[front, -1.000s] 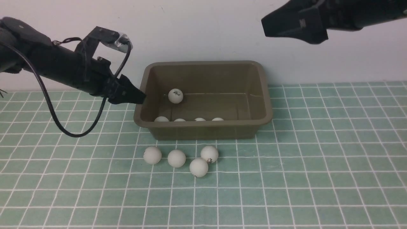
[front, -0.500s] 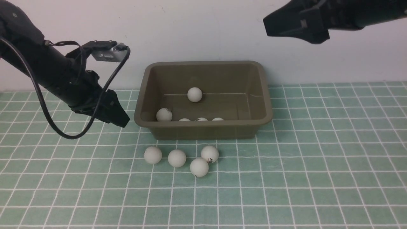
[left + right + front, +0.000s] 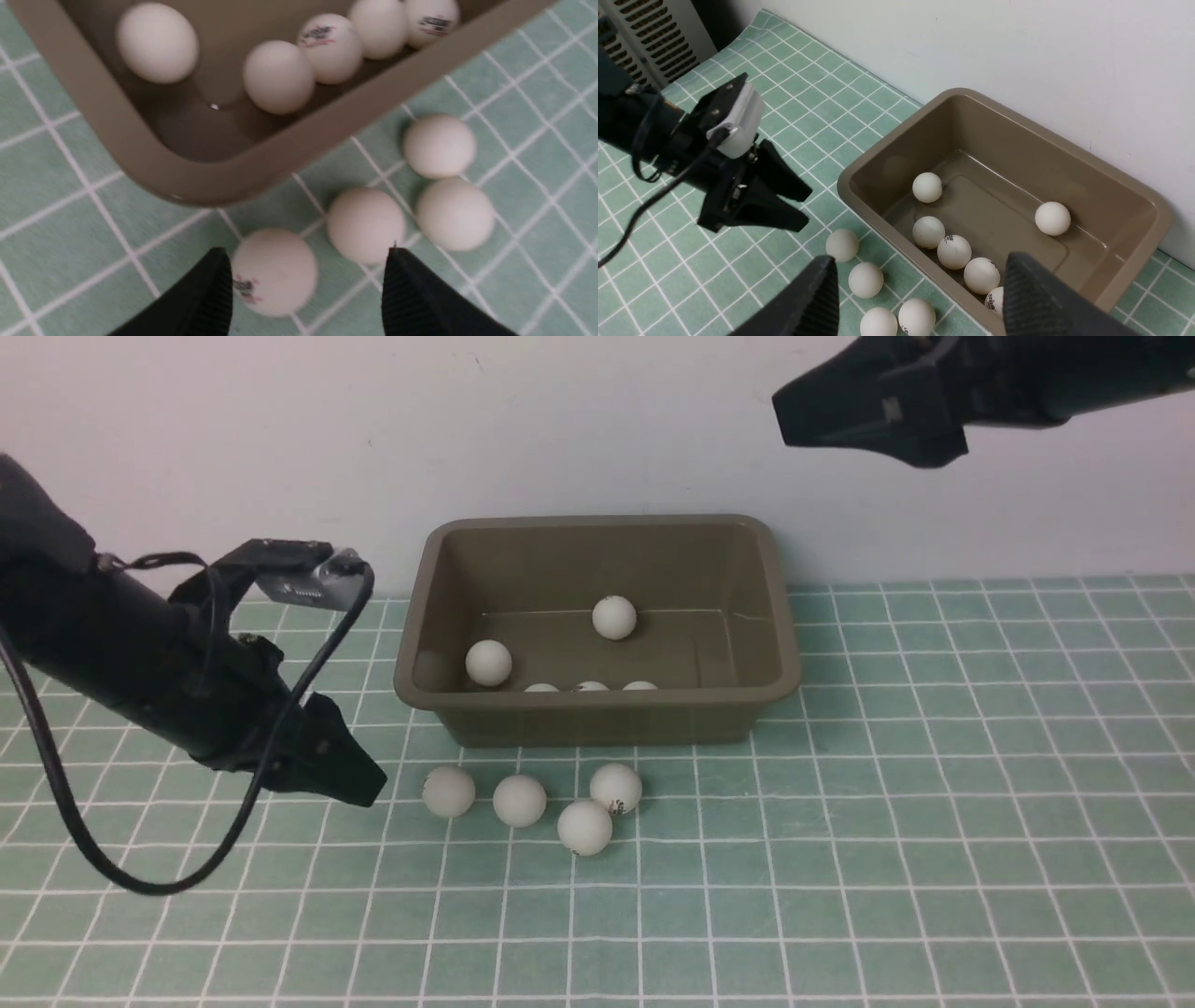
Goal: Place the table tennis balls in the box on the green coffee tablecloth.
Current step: 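Reach for and grasp a ping pong ball on the table beside the basket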
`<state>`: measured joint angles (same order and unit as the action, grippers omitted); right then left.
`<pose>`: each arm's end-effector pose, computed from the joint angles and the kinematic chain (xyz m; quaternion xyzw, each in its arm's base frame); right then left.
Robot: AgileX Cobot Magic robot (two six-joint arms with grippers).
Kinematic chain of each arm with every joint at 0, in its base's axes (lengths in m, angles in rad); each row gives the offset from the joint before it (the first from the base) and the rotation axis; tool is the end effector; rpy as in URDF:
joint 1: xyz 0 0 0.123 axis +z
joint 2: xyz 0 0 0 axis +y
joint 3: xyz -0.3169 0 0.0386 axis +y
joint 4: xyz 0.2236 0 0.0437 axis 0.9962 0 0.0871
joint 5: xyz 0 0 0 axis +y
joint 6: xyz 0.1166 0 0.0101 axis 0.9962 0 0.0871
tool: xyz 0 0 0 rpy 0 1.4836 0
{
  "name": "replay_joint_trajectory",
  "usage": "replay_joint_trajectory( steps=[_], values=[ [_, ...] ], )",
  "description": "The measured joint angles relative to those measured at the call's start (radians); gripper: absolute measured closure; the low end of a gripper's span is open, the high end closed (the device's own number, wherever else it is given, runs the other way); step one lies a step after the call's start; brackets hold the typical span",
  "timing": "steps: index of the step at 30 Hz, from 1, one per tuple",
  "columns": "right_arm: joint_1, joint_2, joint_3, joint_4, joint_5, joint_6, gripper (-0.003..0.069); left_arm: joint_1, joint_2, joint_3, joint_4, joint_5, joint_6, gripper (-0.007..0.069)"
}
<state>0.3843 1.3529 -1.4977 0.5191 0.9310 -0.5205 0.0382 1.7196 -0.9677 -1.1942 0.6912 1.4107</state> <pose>0.2336 0.1447 0.4529 -0.3362 0.8107 0.2230 0.4242 0.3347 -0.0567 0.2327 0.2175 0.8846 -0.2429 0.3334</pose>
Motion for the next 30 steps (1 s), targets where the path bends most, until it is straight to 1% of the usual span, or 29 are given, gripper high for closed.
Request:
replay_joint_trajectory(
  steps=[4,11,15,20,30],
  values=[
    [0.000,0.000,0.000,0.000,-0.005,0.000,0.0228,0.000,0.046,0.000,-0.053,-0.017,0.077,0.0230],
    [0.000,0.000,0.000,0.000,-0.014,0.000,0.0228,0.000,0.107,0.000,-0.083,-0.017,0.118,0.0230],
    [0.000,0.000,0.000,0.000,-0.016,0.000,0.0228,0.000,0.133,0.000,-0.118,-0.013,0.167,0.0230],
    [0.000,0.000,0.000,0.001,-0.016,0.000,0.0228,-0.001,0.169,0.000,-0.198,0.019,0.246,0.0230],
    [0.000,0.000,0.000,0.002,-0.018,0.000,0.0228,-0.032,0.221,0.000,-0.212,0.010,0.306,0.0230]
  ],
)
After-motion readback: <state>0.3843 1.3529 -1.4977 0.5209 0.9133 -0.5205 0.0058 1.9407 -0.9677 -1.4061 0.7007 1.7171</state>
